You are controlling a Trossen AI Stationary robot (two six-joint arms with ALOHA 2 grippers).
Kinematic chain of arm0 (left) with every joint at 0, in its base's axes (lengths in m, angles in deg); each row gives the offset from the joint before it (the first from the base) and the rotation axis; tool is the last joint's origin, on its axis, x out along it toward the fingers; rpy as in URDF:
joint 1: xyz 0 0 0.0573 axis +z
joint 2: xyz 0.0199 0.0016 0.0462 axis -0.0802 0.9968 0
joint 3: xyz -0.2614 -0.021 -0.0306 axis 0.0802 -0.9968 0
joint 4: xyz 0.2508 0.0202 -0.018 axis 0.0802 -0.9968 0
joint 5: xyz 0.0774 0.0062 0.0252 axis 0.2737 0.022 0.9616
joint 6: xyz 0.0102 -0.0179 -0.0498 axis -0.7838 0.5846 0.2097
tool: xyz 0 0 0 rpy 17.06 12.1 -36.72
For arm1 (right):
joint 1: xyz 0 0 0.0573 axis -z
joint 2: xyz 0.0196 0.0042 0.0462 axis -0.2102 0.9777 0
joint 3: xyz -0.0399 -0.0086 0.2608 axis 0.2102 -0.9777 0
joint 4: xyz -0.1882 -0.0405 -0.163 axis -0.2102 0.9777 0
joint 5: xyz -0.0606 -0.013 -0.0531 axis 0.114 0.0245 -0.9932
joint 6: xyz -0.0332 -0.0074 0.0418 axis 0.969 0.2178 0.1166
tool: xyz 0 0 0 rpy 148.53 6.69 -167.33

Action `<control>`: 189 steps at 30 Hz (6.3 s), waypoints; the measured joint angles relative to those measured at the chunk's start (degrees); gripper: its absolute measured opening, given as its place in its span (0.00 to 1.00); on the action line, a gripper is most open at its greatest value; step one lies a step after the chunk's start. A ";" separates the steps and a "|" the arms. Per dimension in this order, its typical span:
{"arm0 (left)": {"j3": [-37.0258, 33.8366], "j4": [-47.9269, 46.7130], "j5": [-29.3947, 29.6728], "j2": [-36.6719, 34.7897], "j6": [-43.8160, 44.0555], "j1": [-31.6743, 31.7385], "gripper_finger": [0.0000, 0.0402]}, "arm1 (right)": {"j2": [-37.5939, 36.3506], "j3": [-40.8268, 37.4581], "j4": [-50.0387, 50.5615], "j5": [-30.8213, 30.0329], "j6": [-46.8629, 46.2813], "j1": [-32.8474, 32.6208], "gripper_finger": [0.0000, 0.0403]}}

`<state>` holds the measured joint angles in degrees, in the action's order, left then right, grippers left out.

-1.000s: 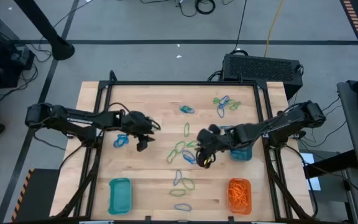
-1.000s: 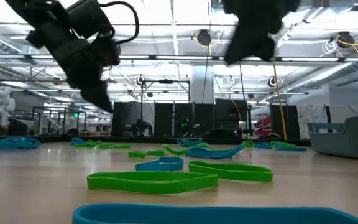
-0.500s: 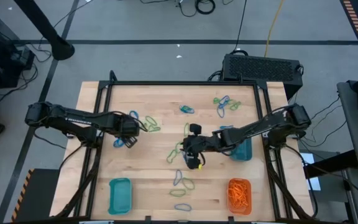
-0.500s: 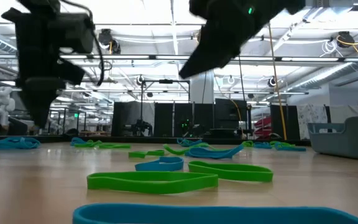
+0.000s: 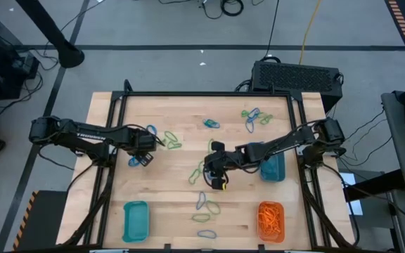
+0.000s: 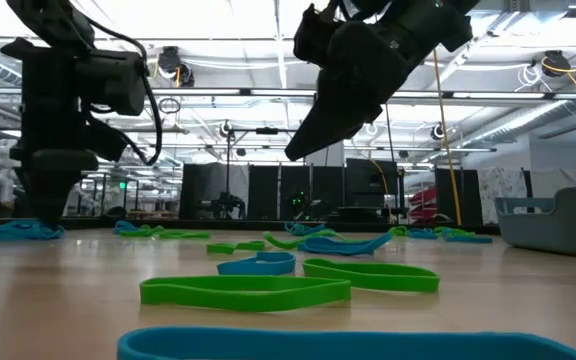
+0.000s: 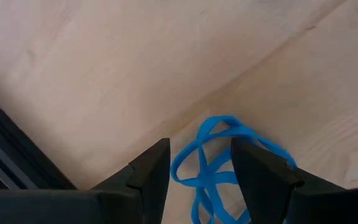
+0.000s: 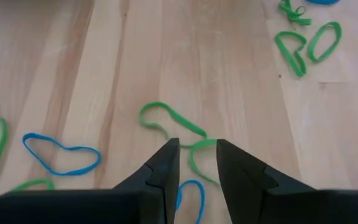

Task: Sort rubber bands into baskets
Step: Put the blue rubber band into the dark blue bin

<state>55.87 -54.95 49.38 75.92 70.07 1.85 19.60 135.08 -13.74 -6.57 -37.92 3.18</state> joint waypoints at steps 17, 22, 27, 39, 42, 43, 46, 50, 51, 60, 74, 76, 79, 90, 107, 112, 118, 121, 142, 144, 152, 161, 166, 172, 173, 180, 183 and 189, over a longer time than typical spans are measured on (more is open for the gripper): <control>-0.05 1.07 0.50 0.00 -1.81 -0.21 0.08 | -0.10 0.00 0.01 -0.03 -0.22 0.64 0.24; -0.05 3.38 0.55 0.00 -3.57 -1.14 0.02 | -0.10 0.00 0.79 -0.03 -1.67 0.64 0.24; 0.20 4.01 0.93 -0.24 -5.95 -2.18 0.01 | -0.11 0.00 1.75 -0.05 -1.93 0.64 0.24; 3.86 8.02 -2.18 -11.60 -11.33 -9.20 0.01 | -0.14 0.00 -0.72 -0.05 -4.80 0.62 0.24; 3.88 9.58 -1.41 -15.53 -11.43 -10.26 0.01 | -0.14 0.00 -4.53 -0.05 -4.94 0.62 0.24; 3.88 9.58 -0.92 -16.67 -11.43 -10.35 0.01 | -0.14 0.00 -6.15 -0.05 -4.94 0.62 0.24; 3.88 9.85 0.05 -18.78 -11.42 -10.69 0.01 | 0.14 -0.01 -12.66 -0.05 -4.93 0.62 0.24; 3.88 17.58 0.27 -19.41 -13.61 -11.92 0.00 | 2.28 0.00 -24.11 -0.06 -3.79 0.62 0.24; 3.88 20.48 0.26 -19.38 -15.17 -12.37 0.00 | 3.05 0.00 -27.08 -0.07 -3.45 0.62 0.24; 3.97 38.65 0.24 -15.88 -24.65 -15.01 0.00 | 8.68 0.18 -40.47 -0.95 -0.69 1.87 0.24; 3.97 44.39 0.37 -8.54 -28.37 -15.85 0.00 | 8.69 0.35 -36.68 -6.02 -5.06 2.94 0.24; 3.95 45.11 0.39 -7.93 -28.70 -15.85 0.00 | 8.69 0.35 -36.75 -5.94 -5.84 2.89 0.24; 3.95 45.58 0.47 -7.05 -29.49 -15.85 0.00 | 8.69 0.35 -36.34 -4.45 -6.43 3.02 0.24; 3.95 46.13 1.03 -5.45 -30.56 -15.85 0.00 | 8.69 0.35 -35.43 1.29 -5.69 3.02 0.24; 3.95 46.55 0.39 -5.45 -30.99 -15.85 0.00 | 8.69 0.35 -34.31 -3.40 -4.05 3.26 0.24; 3.95 46.73 0.37 -5.45 -30.99 -15.85 0.00 | 8.69 0.36 -34.30 -3.35 -4.04 3.26 0.24; 3.93 48.35 0.26 -5.45 -31.42 -15.85 0.00 | 8.69 0.35 -34.28 -3.04 -3.41 3.26 0.22; 3.93 48.33 0.02 -5.45 -31.45 -15.85 0.00 | 8.69 0.37 -34.27 -3.00 -3.36 3.26 0.17; 3.90 46.11 0.34 -5.45 -32.96 -15.85 0.35 | 1.71 0.36 -18.48 -3.38 -3.68 2.65 0.00; 3.88 45.85 0.36 -5.45 -33.91 -15.91 0.38 | -0.99 0.37 -12.02 -3.40 -5.38 2.14 0.00; 1.27 56.54 -1.25 -5.45 -40.37 -17.11 0.39 | -14.21 0.37 20.18 -3.29 -20.05 -0.69 0.00; -4.44 71.72 -7.61 -5.45 -44.44 -17.42 0.39 | -25.87 0.37 57.51 -4.20 -48.69 -6.16 0.00; -4.60 72.12 -7.63 -5.45 -44.46 -17.45 0.39 | -26.48 -0.15 76.12 -9.16 -64.24 -7.80 0.00; -4.60 71.60 -7.63 -5.45 -44.48 -17.44 0.39 | -26.41 -6.84 71.36 -7.35 -64.34 -6.14 0.00; -4.60 71.51 -7.63 -5.45 -44.48 -17.43 0.39 | -26.41 -8.26 70.42 -6.01 -64.13 -5.67 0.00; -4.60 68.20 -3.51 -5.49 -46.09 -17.00 0.39 | -26.37 -14.24 68.71 -1.41 -66.79 -5.19 0.00; -4.60 67.67 -3.10 -5.62 -46.07 -16.35 0.39 | -26.39 -14.23 68.10 -1.50 -66.65 -5.17 0.01; -4.60 67.46 -3.06 -5.62 -45.92 -15.90 0.39 | -26.39 -14.23 67.38 -1.50 -68.10 -5.17 0.07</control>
<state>51.28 12.50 46.32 70.30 24.15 -14.05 -6.78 120.85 53.64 -8.07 -106.03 -2.00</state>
